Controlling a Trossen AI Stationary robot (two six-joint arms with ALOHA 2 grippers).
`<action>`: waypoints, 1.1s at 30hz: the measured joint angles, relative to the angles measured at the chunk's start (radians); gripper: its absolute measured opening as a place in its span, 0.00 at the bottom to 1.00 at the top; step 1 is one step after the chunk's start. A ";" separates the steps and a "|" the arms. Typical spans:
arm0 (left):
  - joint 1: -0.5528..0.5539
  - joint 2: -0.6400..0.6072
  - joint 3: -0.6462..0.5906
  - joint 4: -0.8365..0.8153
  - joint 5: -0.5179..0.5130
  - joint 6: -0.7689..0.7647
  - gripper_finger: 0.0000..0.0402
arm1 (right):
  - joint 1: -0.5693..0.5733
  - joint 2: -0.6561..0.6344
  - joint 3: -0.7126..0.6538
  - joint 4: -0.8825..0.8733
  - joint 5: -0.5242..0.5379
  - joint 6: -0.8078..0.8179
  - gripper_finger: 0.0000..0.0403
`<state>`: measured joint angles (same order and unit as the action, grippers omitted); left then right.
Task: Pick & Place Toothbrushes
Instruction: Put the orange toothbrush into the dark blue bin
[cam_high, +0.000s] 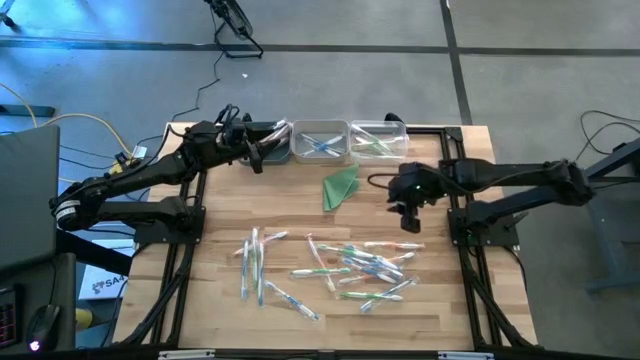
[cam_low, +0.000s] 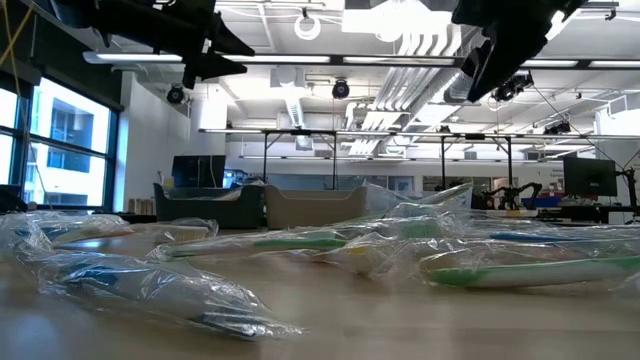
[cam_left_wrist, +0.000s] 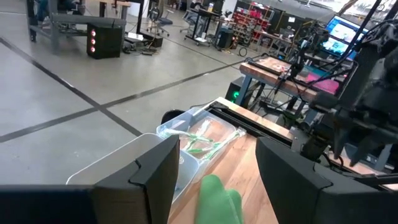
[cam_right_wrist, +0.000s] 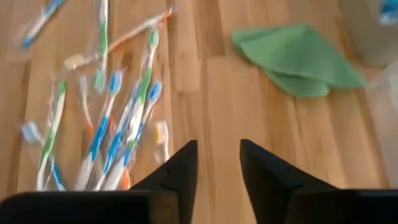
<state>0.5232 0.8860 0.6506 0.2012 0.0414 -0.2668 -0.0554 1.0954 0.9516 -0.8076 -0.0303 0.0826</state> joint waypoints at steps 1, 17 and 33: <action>0.000 0.000 0.000 -0.004 0.000 0.000 0.52 | 0.009 0.015 0.000 -0.006 0.000 0.003 0.30; 0.000 0.000 0.000 -0.088 0.001 0.000 0.52 | 0.181 0.285 -0.087 0.001 -0.031 0.209 0.34; 0.000 0.000 0.000 -0.100 0.001 0.000 0.52 | 0.294 0.482 -0.087 0.010 0.059 0.309 0.34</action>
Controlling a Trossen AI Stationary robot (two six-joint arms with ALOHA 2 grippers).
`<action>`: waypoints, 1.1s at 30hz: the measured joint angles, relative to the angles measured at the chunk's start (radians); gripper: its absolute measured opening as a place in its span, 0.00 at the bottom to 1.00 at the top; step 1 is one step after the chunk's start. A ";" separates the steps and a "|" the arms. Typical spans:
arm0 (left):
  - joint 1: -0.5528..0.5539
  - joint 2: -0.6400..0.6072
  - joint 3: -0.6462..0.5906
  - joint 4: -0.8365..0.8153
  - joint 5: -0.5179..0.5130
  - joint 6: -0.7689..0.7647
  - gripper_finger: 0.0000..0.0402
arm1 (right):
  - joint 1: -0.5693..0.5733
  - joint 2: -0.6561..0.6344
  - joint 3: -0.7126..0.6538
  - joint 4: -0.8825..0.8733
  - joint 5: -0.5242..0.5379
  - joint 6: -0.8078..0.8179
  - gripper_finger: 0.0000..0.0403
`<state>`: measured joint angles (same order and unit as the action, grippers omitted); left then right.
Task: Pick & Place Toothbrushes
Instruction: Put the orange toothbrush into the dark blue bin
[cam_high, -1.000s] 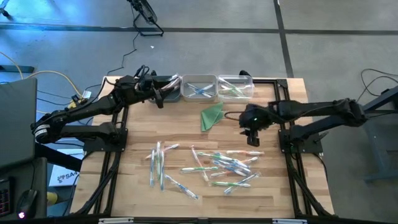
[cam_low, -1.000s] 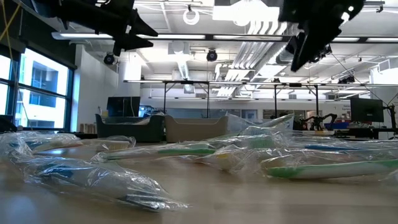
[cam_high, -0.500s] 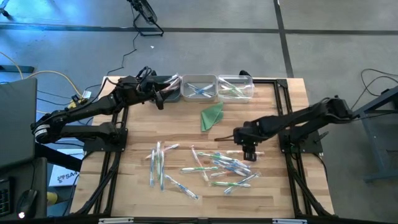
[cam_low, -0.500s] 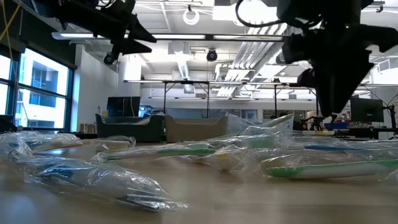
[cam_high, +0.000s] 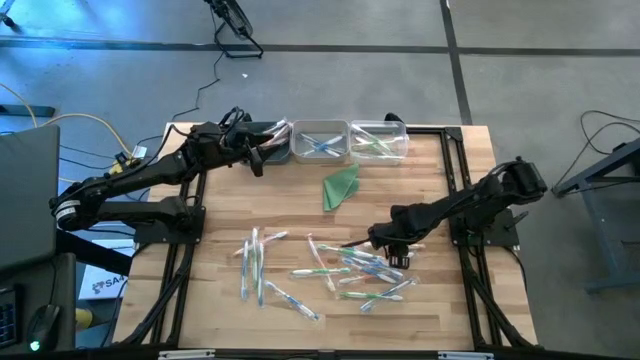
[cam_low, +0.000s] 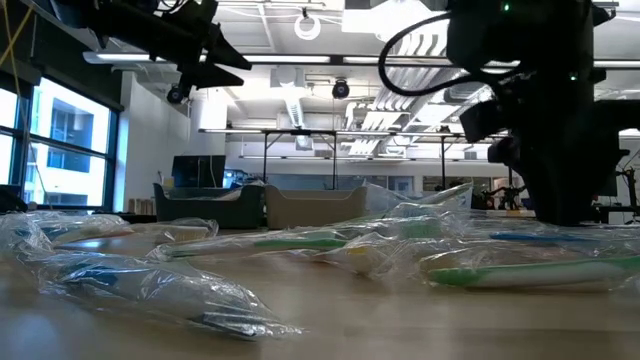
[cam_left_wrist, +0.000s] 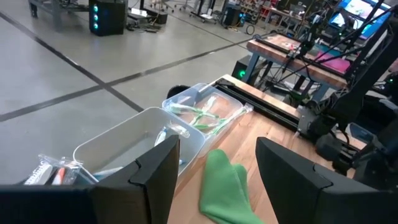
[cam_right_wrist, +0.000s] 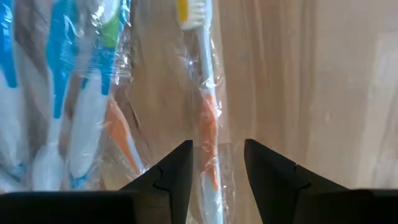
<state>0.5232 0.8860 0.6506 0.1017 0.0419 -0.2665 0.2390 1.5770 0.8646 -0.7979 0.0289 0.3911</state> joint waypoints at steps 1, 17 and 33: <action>0.000 0.000 0.000 0.000 0.000 0.000 0.52 | 0.001 0.005 -0.001 0.000 -0.003 0.001 0.34; 0.000 0.000 0.000 0.000 -0.001 0.060 0.52 | 0.017 0.053 -0.031 0.072 0.011 0.060 0.29; 0.000 0.000 0.000 0.001 -0.004 0.060 0.52 | 0.017 0.047 -0.032 0.074 0.015 0.084 0.02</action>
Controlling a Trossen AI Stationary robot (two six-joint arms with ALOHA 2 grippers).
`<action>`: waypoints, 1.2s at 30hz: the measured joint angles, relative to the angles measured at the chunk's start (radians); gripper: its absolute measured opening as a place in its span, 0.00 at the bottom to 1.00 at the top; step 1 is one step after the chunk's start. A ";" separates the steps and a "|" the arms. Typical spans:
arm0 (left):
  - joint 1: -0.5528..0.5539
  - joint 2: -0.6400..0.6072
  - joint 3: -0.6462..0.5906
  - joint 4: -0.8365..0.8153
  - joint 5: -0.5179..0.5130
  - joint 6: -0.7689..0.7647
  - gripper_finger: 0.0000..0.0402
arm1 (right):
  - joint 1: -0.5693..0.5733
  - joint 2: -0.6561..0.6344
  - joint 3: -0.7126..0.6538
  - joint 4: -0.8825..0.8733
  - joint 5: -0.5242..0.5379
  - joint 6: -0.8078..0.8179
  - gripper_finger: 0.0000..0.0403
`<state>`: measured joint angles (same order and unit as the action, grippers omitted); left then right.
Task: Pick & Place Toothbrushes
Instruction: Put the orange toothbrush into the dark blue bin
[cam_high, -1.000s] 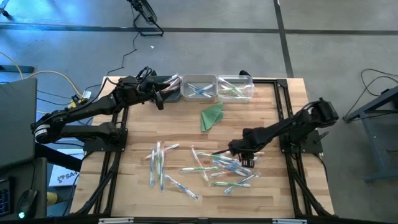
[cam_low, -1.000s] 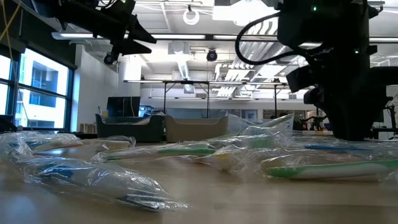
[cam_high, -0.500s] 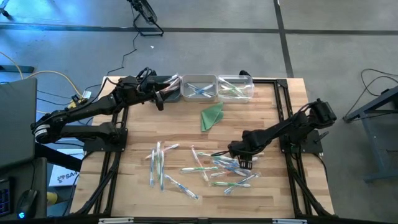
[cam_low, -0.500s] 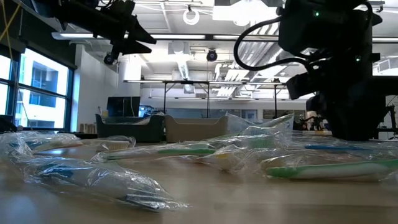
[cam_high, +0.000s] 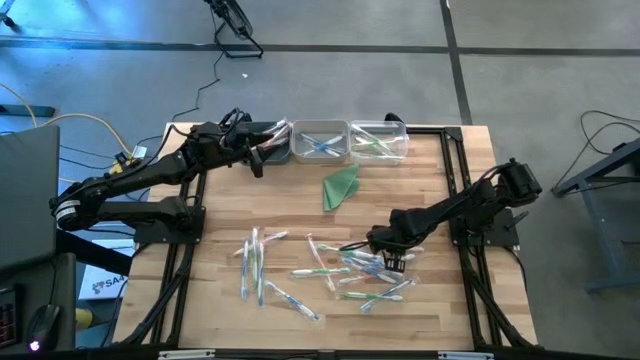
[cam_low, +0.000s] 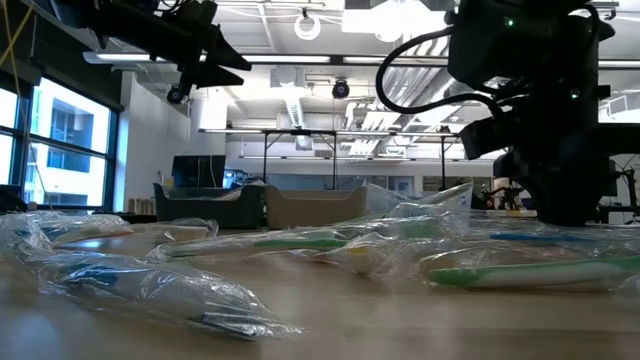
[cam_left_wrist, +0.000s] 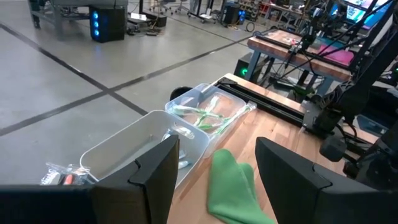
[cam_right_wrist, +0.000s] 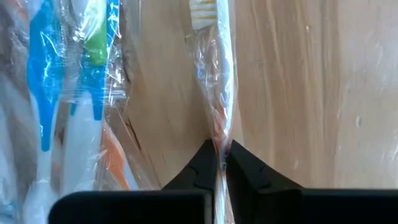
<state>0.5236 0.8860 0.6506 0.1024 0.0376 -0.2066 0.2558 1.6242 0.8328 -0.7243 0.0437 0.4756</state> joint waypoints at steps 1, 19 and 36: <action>0.000 0.000 0.000 0.000 -0.003 0.000 0.52 | 0.000 -0.003 0.000 -0.002 -0.011 0.000 0.02; 0.000 0.000 0.000 0.030 -0.056 0.075 0.52 | -0.126 -0.103 0.143 -0.179 0.029 -0.086 0.02; 0.000 0.000 0.000 0.029 -0.055 0.069 0.52 | -0.467 -0.157 0.393 -0.250 0.125 -0.333 0.02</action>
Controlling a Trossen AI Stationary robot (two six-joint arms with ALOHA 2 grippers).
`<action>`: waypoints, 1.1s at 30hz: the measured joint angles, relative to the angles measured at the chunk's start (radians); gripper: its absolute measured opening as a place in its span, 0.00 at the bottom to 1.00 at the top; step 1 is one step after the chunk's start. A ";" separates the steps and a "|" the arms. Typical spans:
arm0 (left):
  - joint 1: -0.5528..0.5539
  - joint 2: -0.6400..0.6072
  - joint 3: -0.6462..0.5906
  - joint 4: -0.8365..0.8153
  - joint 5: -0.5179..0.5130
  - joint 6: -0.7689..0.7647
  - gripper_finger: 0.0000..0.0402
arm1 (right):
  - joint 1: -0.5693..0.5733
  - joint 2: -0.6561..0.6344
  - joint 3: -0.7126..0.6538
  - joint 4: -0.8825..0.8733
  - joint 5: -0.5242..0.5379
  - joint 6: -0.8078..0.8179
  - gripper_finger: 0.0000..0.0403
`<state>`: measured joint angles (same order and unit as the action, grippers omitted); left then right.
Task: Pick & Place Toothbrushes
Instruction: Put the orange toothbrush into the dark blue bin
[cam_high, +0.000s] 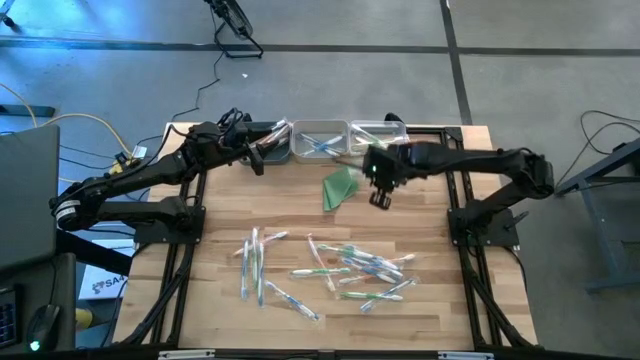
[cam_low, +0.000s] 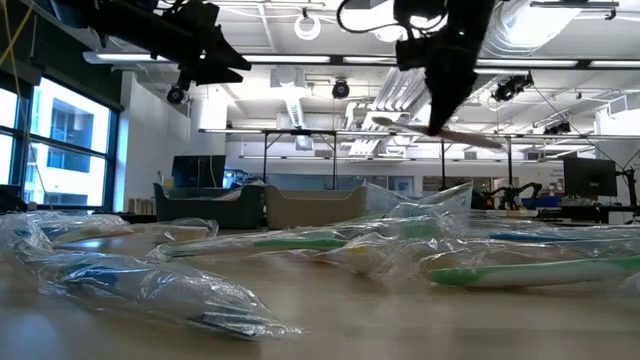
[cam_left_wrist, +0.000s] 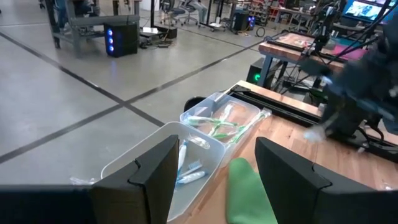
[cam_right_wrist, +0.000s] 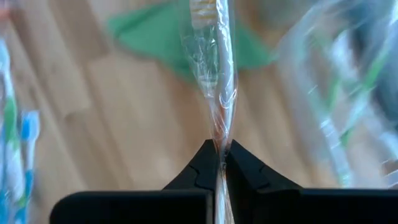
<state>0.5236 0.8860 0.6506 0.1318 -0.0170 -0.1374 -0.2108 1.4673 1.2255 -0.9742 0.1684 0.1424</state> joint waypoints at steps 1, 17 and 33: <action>0.000 0.000 0.000 0.000 0.000 -0.002 0.52 | -0.018 0.000 0.018 0.009 0.005 -0.024 0.02; 0.000 0.088 0.000 0.095 0.112 -0.046 0.52 | -0.332 0.007 0.088 0.520 -0.360 -0.264 0.02; 0.030 0.429 0.138 0.514 0.161 -0.079 0.52 | -0.406 0.023 0.088 0.781 -0.506 -0.277 0.02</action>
<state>0.5532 1.3145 0.7887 0.6458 0.1443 -0.2163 -0.6169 1.4903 1.3136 -0.1928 -0.3377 -0.1345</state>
